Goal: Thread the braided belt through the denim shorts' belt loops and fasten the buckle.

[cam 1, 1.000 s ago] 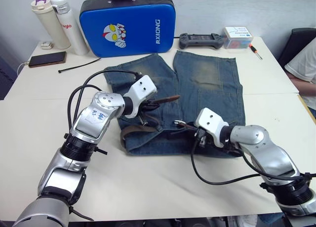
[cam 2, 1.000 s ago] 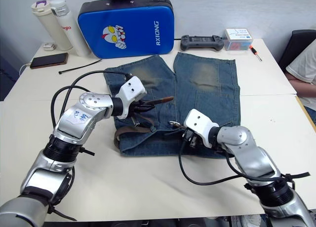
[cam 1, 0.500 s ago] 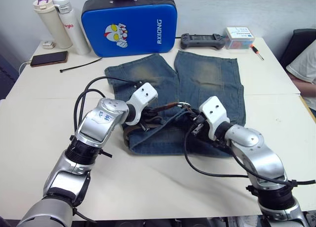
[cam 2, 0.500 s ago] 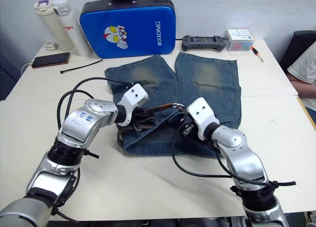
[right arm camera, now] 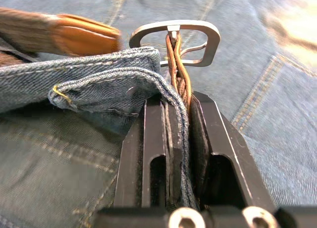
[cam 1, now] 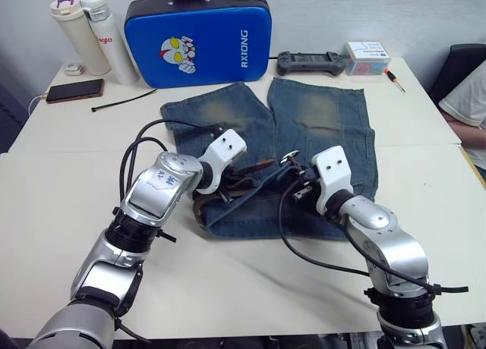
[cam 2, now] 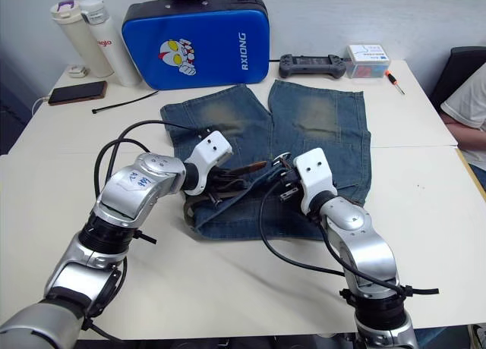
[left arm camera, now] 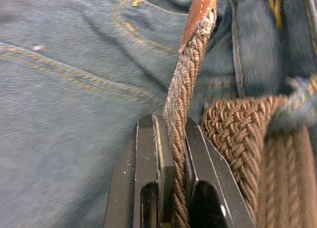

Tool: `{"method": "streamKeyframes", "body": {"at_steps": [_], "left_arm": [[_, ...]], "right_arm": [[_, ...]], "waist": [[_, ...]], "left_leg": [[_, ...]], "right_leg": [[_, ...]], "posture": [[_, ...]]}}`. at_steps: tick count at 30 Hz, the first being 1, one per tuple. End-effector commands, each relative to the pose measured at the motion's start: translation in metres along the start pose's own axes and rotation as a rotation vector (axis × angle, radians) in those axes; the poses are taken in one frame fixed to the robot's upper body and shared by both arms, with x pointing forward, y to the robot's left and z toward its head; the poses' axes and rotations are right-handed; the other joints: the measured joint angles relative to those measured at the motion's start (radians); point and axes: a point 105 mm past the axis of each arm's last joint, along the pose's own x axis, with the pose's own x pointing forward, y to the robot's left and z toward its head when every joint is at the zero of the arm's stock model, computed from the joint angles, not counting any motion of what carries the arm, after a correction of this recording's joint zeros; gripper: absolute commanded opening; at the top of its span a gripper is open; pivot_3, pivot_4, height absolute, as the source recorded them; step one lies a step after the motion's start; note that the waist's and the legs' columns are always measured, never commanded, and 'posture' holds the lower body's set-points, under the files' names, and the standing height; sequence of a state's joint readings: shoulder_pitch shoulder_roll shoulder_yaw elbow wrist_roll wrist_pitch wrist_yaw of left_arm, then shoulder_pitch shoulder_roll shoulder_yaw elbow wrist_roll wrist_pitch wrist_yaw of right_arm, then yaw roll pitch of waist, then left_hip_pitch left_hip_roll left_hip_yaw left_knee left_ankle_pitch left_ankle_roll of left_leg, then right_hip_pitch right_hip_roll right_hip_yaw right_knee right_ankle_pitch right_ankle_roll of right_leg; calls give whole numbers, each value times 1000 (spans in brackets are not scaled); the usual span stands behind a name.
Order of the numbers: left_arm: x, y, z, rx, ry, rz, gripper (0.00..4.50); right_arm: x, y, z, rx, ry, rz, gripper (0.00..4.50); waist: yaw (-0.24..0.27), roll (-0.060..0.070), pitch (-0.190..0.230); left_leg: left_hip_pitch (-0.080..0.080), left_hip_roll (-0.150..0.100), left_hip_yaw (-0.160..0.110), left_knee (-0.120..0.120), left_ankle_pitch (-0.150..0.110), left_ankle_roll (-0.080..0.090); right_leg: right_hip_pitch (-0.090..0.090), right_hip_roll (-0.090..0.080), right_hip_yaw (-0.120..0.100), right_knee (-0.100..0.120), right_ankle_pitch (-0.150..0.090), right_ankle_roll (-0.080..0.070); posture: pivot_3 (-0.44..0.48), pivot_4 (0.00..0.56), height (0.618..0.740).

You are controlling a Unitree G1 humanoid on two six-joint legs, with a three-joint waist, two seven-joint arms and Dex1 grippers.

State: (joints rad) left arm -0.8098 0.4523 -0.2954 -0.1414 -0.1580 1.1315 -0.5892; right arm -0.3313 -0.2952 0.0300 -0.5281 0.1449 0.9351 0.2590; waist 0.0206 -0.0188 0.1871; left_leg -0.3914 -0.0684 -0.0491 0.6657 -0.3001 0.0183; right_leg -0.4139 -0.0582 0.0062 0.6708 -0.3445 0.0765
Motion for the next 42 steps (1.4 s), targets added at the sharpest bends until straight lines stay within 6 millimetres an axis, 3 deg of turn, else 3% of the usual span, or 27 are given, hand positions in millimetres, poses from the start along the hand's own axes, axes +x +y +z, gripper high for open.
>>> {"method": "streamKeyframes", "body": {"at_steps": [1, 12, 14, 17, 18, 20, 22, 29, 35, 42], "left_arm": [[-10, 12, 8, 8, -28, 48, 0], [0, -27, 6, 7, -7, -92, 0], [1, -24, 5, 2, -5, -77, 0], [-1, -17, 5, 2, -5, -48, 0], [-1, -15, 4, 2, -5, -44, 0], [-1, -14, 4, 2, -5, -41, 0], [0, -14, 4, 1, -7, -40, 0], [2, -8, 13, -34, -56, 7, 0], [3, -9, 27, -61, -108, 22, 0], [9, -24, 27, -43, -97, -28, 0]], "right_arm": [[-7, -14, 14, 3, -48, -85, 3], [0, 9, 26, 69, -72, -23, 3], [-1, -6, 31, 150, -108, -130, 3], [-11, -40, 29, 426, -155, -378, 3], [-14, -43, 27, 508, -162, -421, 3], [-12, -31, 32, 550, -174, -367, 3], [-7, -13, 39, 490, -163, -267, 3], [-3, 13, 32, 325, -72, -118, 3], [-3, 25, 30, 255, -46, -48, 3], [-1, 27, 32, 222, -53, -34, 3]], "waist": [[0, 0, 0], [-10, 0, 0], [-15, 0, 0], [-22, 0, 0], [-22, 0, 0], [-22, 0, 0], [-23, 1, 0], [-25, 1, 0], [-27, 1, 0], [-27, 1, 0]], "left_leg": [[0, 0, 0, 0, 0, 0], [0, 0, 0, -1, 0, 0], [0, 0, 0, -1, 0, 0], [0, 0, 0, -1, 1, -1], [0, 0, 0, -2, 1, -1], [0, 0, 0, -2, 1, -2], [0, -1, 0, -2, 1, -1], [0, -2, 0, -3, 1, -1], [0, -2, 0, -3, 1, -1], [0, -2, 1, -3, 1, -1]], "right_leg": [[0, 0, 0, 0, 0, 0], [-1, 0, 0, 2, 0, 0], [-1, 0, 0, 2, 0, 0], [-2, 0, 1, 3, 0, 0], [-2, 0, 1, 3, 0, 0], [-2, 0, 0, 4, 0, 0], [-3, -1, 1, 4, 0, 0], [-4, -1, 1, 4, 0, 0], [-4, -1, 2, 4, 0, 0], [-5, 0, 2, 5, 0, 0]], "posture": [[0, 150, 740], [0, 150, 740], [0, 150, 740], [0, 150, 740], [0, 150, 740], [0, 150, 740], [0, 150, 740], [0, 150, 740], [0, 150, 740], [0, 150, 740]]}}
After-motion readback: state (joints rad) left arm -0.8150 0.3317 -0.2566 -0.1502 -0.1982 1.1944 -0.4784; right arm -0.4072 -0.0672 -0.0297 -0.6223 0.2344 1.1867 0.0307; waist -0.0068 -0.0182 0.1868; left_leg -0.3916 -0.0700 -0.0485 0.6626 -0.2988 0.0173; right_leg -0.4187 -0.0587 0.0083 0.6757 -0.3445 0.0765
